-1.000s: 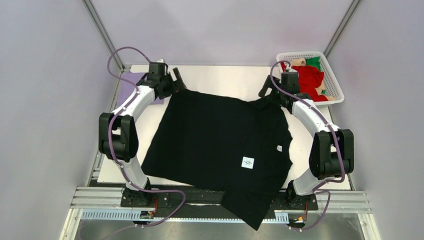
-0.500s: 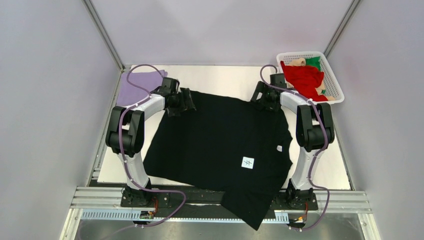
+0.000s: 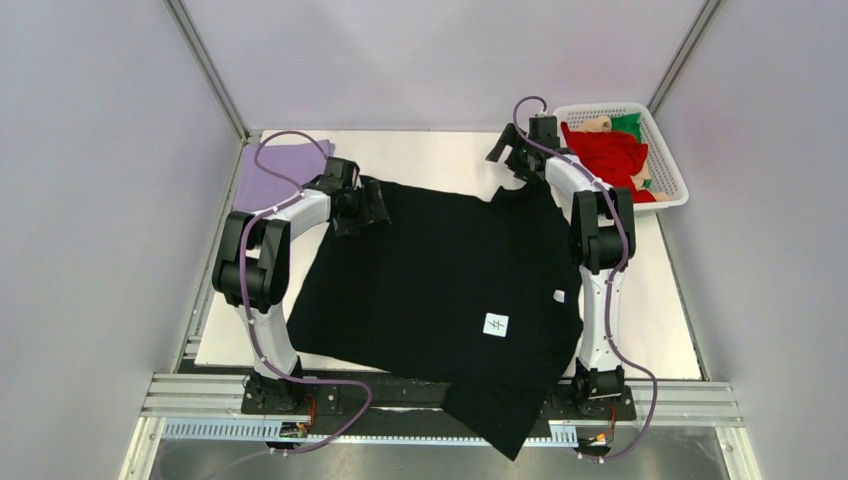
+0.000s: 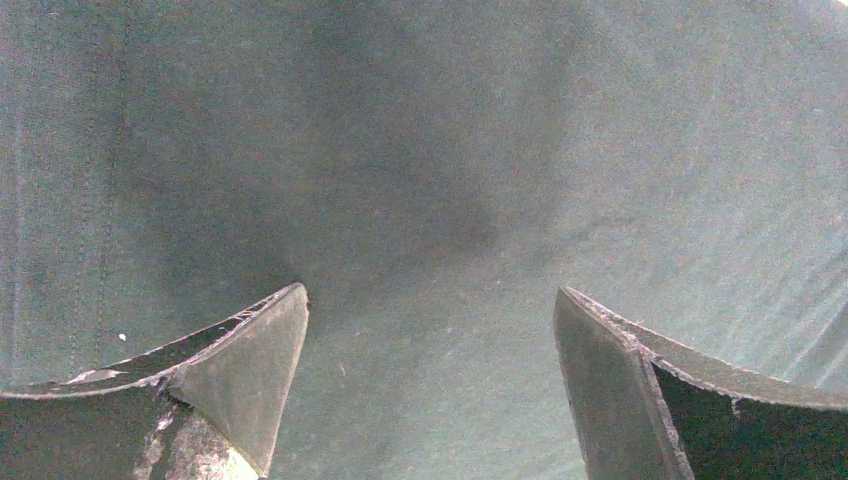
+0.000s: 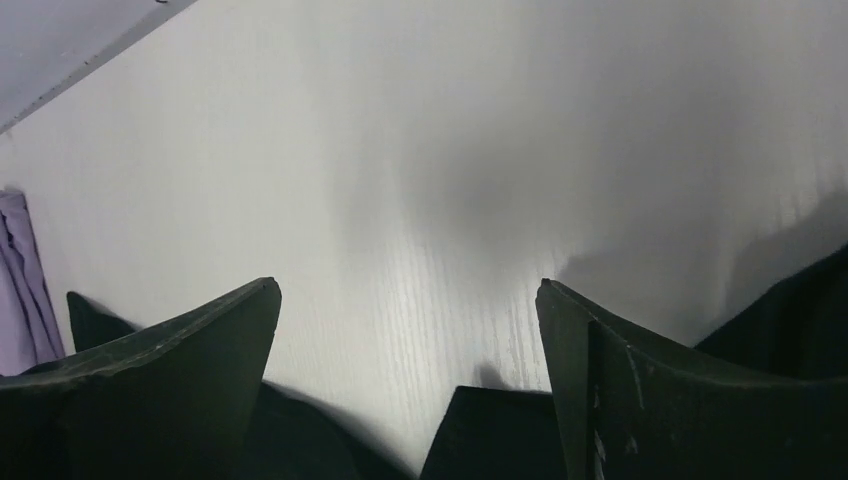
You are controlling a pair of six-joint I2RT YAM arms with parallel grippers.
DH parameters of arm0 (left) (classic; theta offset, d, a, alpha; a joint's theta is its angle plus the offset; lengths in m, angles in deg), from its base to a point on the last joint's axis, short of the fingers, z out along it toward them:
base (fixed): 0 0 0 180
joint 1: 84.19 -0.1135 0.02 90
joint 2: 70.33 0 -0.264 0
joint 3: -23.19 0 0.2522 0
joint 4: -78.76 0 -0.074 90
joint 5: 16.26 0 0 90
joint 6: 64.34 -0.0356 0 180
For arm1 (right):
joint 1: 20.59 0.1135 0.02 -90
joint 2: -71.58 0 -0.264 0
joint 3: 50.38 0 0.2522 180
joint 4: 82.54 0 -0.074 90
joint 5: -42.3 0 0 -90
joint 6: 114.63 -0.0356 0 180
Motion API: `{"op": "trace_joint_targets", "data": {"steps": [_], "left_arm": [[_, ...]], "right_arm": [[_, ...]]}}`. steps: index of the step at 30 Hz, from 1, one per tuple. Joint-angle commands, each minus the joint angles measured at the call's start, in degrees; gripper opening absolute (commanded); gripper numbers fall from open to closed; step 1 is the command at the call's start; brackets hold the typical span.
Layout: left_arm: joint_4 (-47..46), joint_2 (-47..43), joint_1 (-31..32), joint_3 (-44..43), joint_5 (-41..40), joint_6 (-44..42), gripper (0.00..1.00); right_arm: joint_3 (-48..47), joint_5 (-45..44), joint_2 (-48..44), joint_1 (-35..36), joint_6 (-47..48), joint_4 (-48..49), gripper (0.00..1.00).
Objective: Fold and stack the t-shirts
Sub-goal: Flatten out the tshirt
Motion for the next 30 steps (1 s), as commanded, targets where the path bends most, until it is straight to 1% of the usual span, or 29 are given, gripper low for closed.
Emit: {"op": "trace_joint_targets", "data": {"steps": [1, 3, 5, 6, 10, 12, 15, 17, 20, 23, 30], "left_arm": [[1.29, -1.11, -0.11, -0.03, -1.62, -0.57, 1.00], [1.66, -2.47, -0.08, -0.53, -1.65, -0.73, 1.00], [2.41, -3.78, -0.07, -1.08, -1.79, -0.81, 1.00], [2.67, -4.70, -0.07, -1.21, -1.76, -0.85, 1.00], [4.87, -6.21, 0.35, -1.75, -1.52, -0.98, 1.00], [7.43, -6.22, 0.70, -2.36, -1.42, -1.12, 1.00], [9.24, -5.67, 1.67, -2.61, -1.33, -1.66, 1.00], [9.23, -4.98, 2.22, -2.20, -1.14, -1.93, 1.00], [8.69, -2.62, 2.41, -2.38, -0.06, -1.43, 1.00], [8.19, 1.13, 2.33, -3.78, 0.42, -0.32, 1.00], [9.19, 8.53, 1.02, -11.19, -2.66, 1.34, 1.00]], "right_arm": [[-3.85, 1.26, -1.93, 0.50, -1.17, 1.66, 1.00], [0.03, -0.01, -6.62, 0.71, 0.82, 1.41, 1.00], [7.35, -2.51, -12.66, 0.92, 3.09, 0.61, 1.00], [9.46, -3.81, -15.81, 1.01, 3.57, -0.47, 1.00], [26.09, -8.87, -28.69, 1.41, 3.04, -5.61, 1.00], [33.49, -11.66, -34.04, 1.57, 1.64, -8.19, 1.00], [41.81, -11.71, -39.27, 1.71, 1.21, -10.92, 1.00], [45.03, -11.13, -40.64, 1.70, 1.51, -11.67, 1.00], [46.16, -11.43, -39.44, 1.66, 1.71, -11.94, 1.00], [43.87, -12.89, -35.37, 1.66, 2.07, -11.92, 1.00], [31.71, -16.96, -21.71, 1.05, 3.30, -12.77, 1.00]]}}
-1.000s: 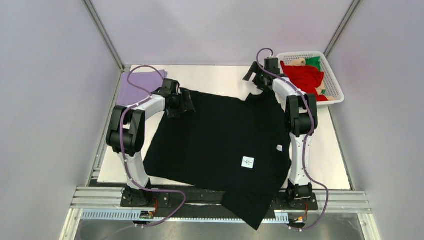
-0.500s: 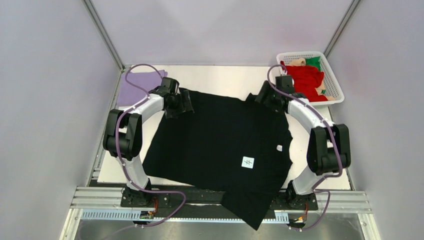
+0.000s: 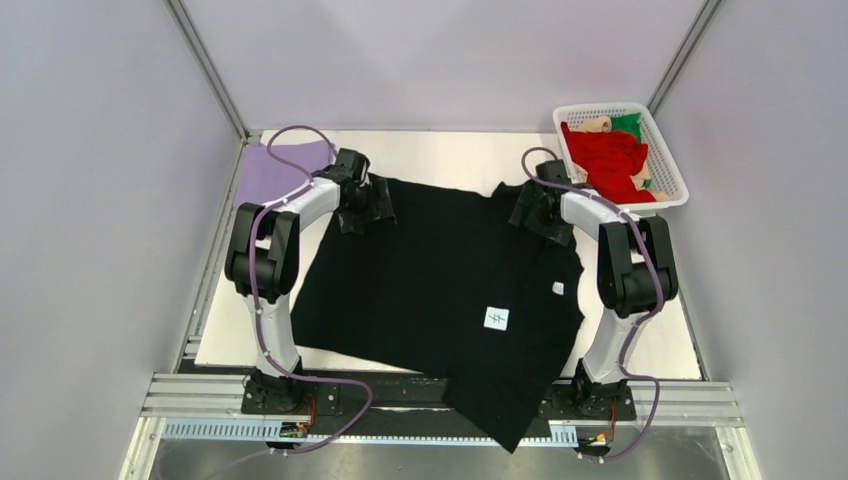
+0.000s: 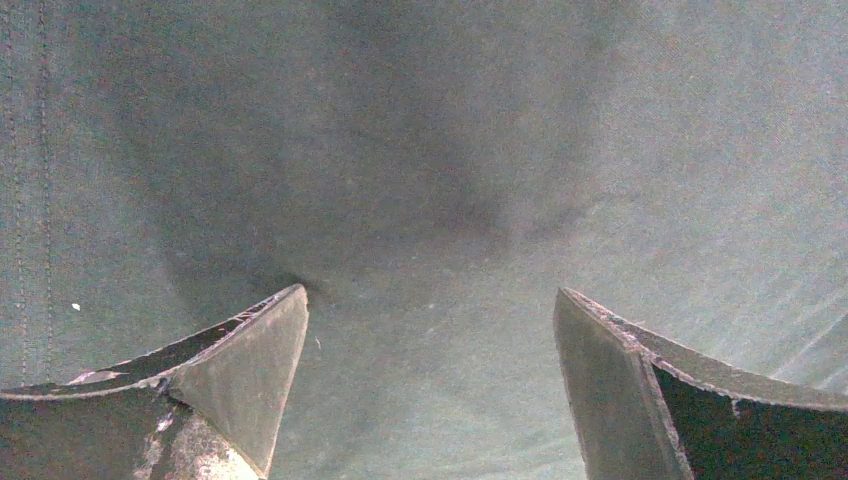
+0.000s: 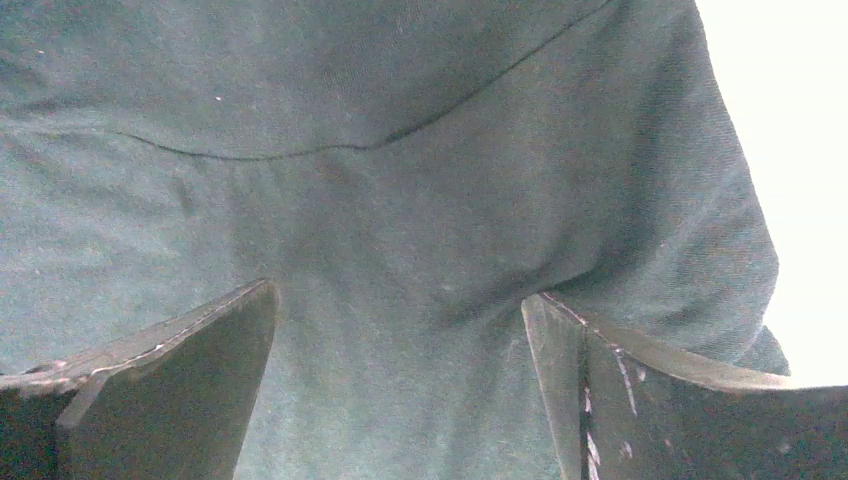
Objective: Fold and stack the t-shirts
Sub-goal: Flatten out the tshirt
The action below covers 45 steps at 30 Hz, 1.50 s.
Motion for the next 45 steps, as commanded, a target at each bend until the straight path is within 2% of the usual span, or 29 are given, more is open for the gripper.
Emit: {"op": "trace_joint_targets", "data": {"steps": [1, 7, 12, 17, 21, 24, 28, 34, 39, 45], "left_arm": [[-0.16, 5.48, -1.43, -4.35, -1.91, 1.20, 1.00], [0.64, 11.88, -5.32, -12.44, -0.48, 2.24, 1.00], [1.40, 16.97, -5.83, -19.66, 0.03, 2.11, 1.00], [3.82, 21.45, -5.92, -27.83, -0.53, 2.02, 1.00], [6.80, 21.19, -5.80, -32.78, -0.54, -0.05, 1.00], [8.75, 15.89, -5.44, -32.95, -3.96, -1.55, 1.00], [7.85, 3.50, -4.72, -25.92, -7.70, -3.13, 1.00], [7.87, -17.47, -4.61, -3.83, -11.57, -2.56, 1.00], [13.07, -32.60, -4.61, 11.84, -15.79, 2.80, 1.00], [16.14, -44.23, -5.45, 28.90, -20.28, 12.19, 1.00]], "right_arm": [[-8.48, -4.15, 8.75, -0.51, 1.08, 1.60, 1.00], [-23.53, -4.34, 20.15, -2.19, 3.36, -0.02, 1.00], [-36.25, -4.15, 28.10, -3.67, 6.66, -0.30, 1.00], [-47.80, -0.35, 34.20, -4.59, 8.85, -0.66, 1.00], [-50.52, 0.09, 33.14, -4.51, 10.55, -0.63, 1.00], [-47.51, 0.53, 26.73, -3.93, 11.22, -0.44, 1.00], [-38.62, -0.56, 15.70, -1.75, 12.73, 1.68, 1.00], [-20.93, -1.00, -0.96, 1.99, 11.88, 5.09, 1.00], [-4.96, -0.88, -13.81, 4.24, 8.13, 8.02, 1.00], [8.79, -1.46, -27.85, 4.43, 2.88, 10.53, 1.00]]}}
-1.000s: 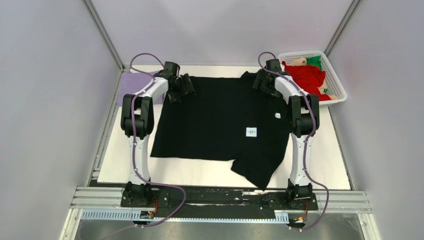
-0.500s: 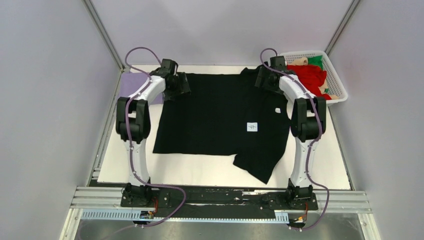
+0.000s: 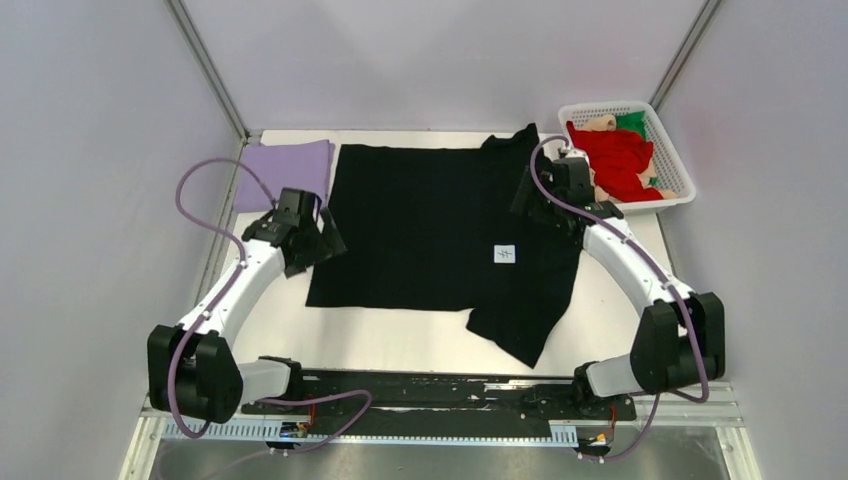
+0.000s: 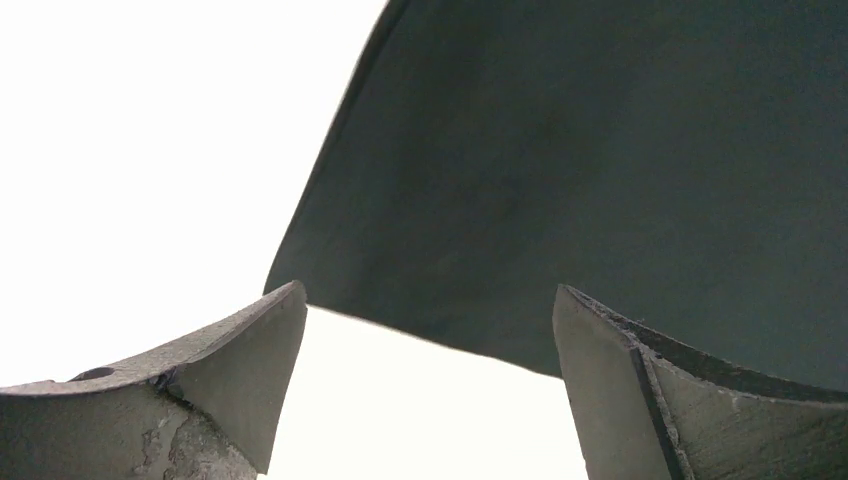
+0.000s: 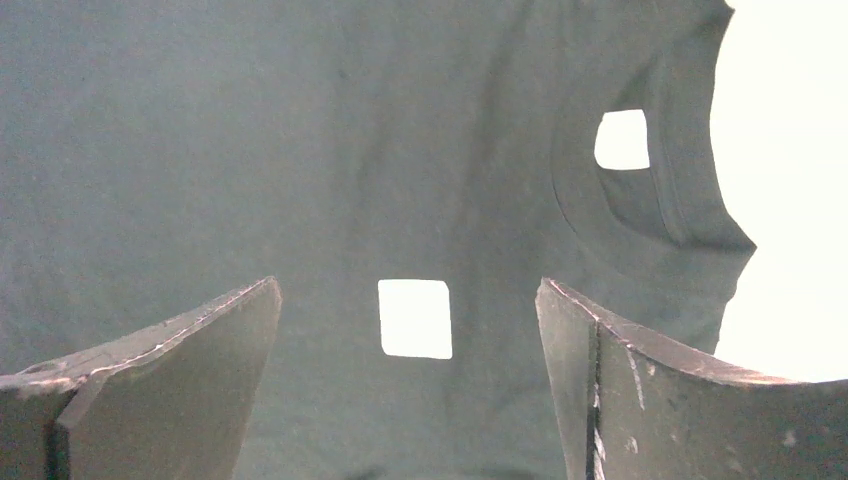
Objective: Fold and stack the t-shirts
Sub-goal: Flatten out the tshirt, then grab the side of the flattened tshirt closest away from the robot with both arms
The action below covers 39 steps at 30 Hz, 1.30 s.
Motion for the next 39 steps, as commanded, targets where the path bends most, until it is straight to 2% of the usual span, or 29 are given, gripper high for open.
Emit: {"op": "trace_joint_targets", "data": {"steps": [1, 4, 8, 15, 21, 24, 27, 32, 39], "left_arm": [[3.64, -5.09, -0.99, 11.71, -4.05, 9.01, 0.99], [-0.91, -6.73, -2.66, 17.08, -2.72, 13.25, 0.96], [-5.10, -4.52, -3.66, 20.98, -2.67, 17.06, 0.85], [-13.17, 2.69, -4.59, 22.39, -2.43, 20.38, 0.67], [-14.51, 8.70, -4.78, 20.68, -3.56, 20.33, 0.54], [-14.22, 9.74, -4.79, 19.55, -3.43, 19.59, 0.37], [-13.46, 9.47, -4.74, 19.06, -2.66, 19.40, 0.03], [-11.10, 5.73, -4.78, 19.27, -2.95, 18.70, 0.00], [-9.36, 1.79, -4.76, 20.14, -3.20, 17.50, 0.00]], "right_arm": [[7.48, -1.04, -8.09, -0.44, -4.84, 3.51, 1.00], [9.96, -0.37, -10.71, -0.45, -4.72, 3.58, 1.00], [11.82, -0.08, -12.64, -0.45, -4.78, 3.22, 1.00], [12.79, -1.07, -13.74, -0.45, -5.08, 1.58, 1.00], [12.85, -2.58, -14.53, -0.44, -5.34, -0.78, 1.00], [12.53, -3.29, -15.18, -0.44, -5.84, -2.78, 1.00], [11.85, -2.55, -15.34, -0.40, -6.51, -7.15, 1.00], [11.41, -0.42, -14.95, 2.35, -8.25, -18.22, 0.97], [17.19, 8.23, -15.77, 17.55, -11.35, -25.40, 0.84]]}}
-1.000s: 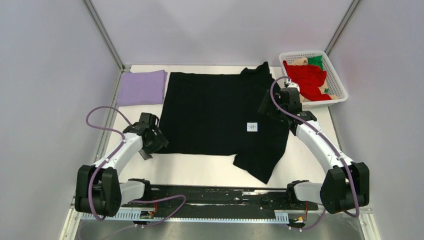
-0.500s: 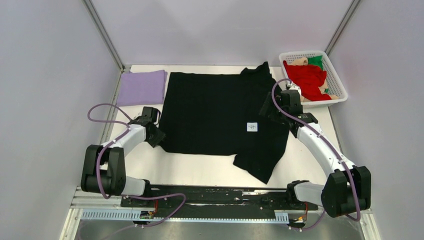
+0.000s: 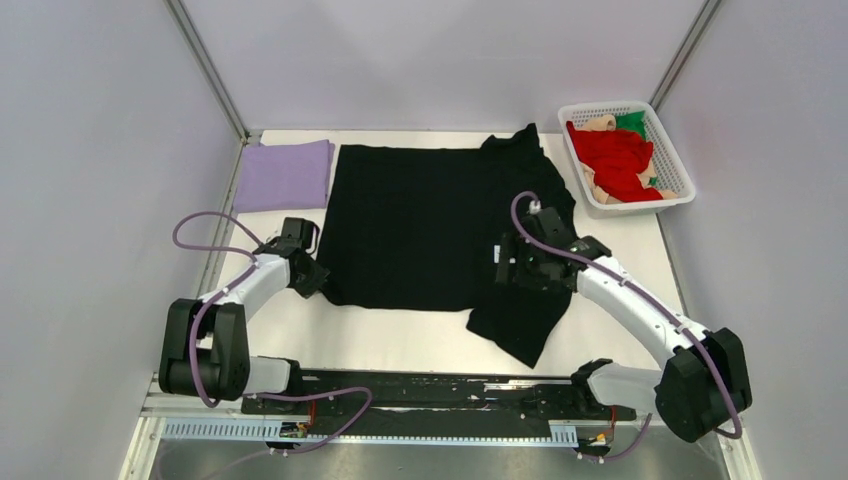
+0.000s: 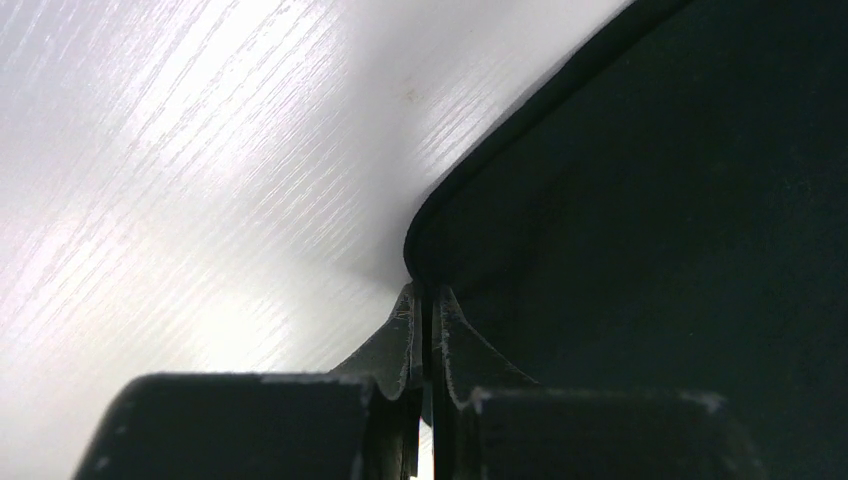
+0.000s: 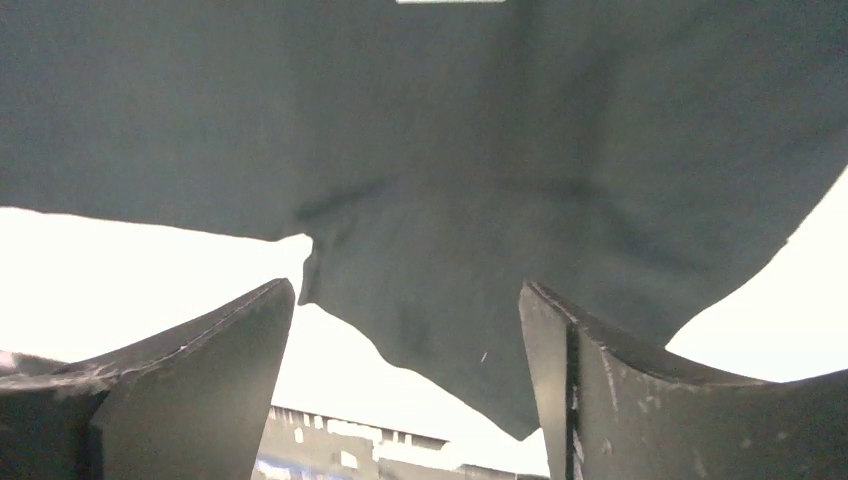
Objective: Fold and stack the t-shirts
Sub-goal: Grab the side of the flattened tshirt closest away from the robot with both arms
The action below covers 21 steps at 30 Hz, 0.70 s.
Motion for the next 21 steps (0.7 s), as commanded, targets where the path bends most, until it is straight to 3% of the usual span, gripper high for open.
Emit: {"op": "trace_joint_targets", "data": {"steps": [1, 7, 16, 21], "left_arm": [[1.84, -3.12, -0.04, 0.26, -0.72, -1.30, 0.00], [2.15, -4.31, -0.02, 0.40, -0.90, -2.30, 0.00], [2.51, -5.38, -0.04, 1.08, -0.52, -2.43, 0.00], [2.67, -6.12, -0.03, 1.56, -0.40, -2.25, 0.00]], "right_arm": [[3.57, 6.69, -1.59, 8.63, -4.43, -7.72, 0.81], [9.30, 6.73, -0.10, 15.36, -9.94, -10.50, 0.65], [12.78, 2.85, 6.84, 15.60, -15.51, -4.82, 0.58], [14.01, -1.46, 10.35, 15.63, -19.15, -3.20, 0.45]]}}
